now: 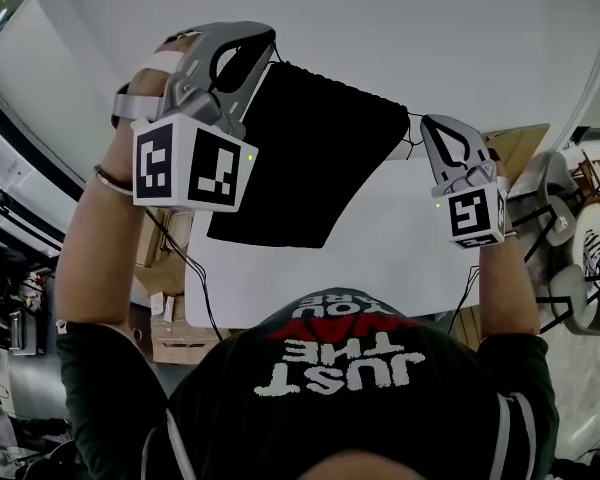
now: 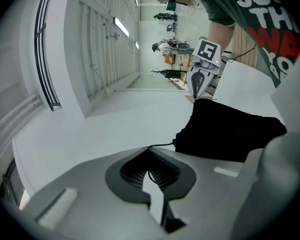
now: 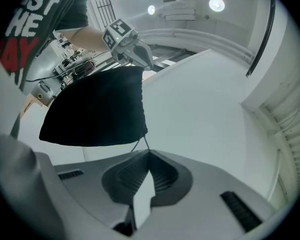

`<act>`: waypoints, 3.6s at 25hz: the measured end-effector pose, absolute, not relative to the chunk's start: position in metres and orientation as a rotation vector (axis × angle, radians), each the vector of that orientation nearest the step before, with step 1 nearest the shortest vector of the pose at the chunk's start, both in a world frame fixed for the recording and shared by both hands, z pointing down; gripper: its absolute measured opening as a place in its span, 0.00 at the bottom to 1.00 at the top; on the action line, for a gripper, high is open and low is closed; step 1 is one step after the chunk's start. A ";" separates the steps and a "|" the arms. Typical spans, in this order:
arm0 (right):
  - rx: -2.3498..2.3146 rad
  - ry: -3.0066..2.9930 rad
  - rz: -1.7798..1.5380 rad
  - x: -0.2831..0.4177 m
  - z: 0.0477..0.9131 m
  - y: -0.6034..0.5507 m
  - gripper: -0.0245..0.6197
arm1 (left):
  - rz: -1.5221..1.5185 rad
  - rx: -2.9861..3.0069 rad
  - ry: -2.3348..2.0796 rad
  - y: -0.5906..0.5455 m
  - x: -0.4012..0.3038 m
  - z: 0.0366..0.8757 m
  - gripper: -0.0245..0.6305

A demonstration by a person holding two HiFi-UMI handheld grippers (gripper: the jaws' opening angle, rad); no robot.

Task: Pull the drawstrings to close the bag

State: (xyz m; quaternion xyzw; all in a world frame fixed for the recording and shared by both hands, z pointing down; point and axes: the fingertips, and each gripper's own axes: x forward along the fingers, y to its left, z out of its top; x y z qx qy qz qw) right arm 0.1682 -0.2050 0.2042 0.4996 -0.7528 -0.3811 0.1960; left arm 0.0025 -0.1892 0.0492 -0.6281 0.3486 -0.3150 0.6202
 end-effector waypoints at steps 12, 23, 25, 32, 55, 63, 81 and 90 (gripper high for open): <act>1.401 -2.105 -1.067 0.152 0.195 -0.221 0.05 | -0.669 -1.428 0.803 -0.203 -0.006 0.031 0.04; 1.414 -2.014 -1.084 0.157 0.195 -0.229 0.05 | -0.671 -1.416 0.813 -0.206 -0.014 0.027 0.04; 1.426 -1.978 -1.091 0.161 0.195 -0.231 0.05 | -0.672 -1.404 0.815 -0.204 -0.015 0.026 0.04; 1.478 -1.853 -1.103 0.175 0.191 -0.233 0.04 | -0.671 -1.366 0.824 -0.196 -0.022 0.020 0.04; 1.418 -1.996 -1.005 0.144 0.210 -0.212 0.05 | -0.593 -1.336 0.788 -0.151 -0.013 0.004 0.04; 1.393 -2.071 -0.947 0.140 0.222 -0.215 0.14 | -0.577 -1.335 0.753 -0.144 0.003 0.006 0.04; 1.237 -2.322 -0.839 0.121 0.191 -0.235 0.23 | -0.525 -1.314 0.684 -0.135 0.005 0.003 0.04; 1.060 -2.292 -0.864 0.092 0.196 -0.264 0.27 | -0.482 -1.314 0.635 -0.126 0.009 0.005 0.04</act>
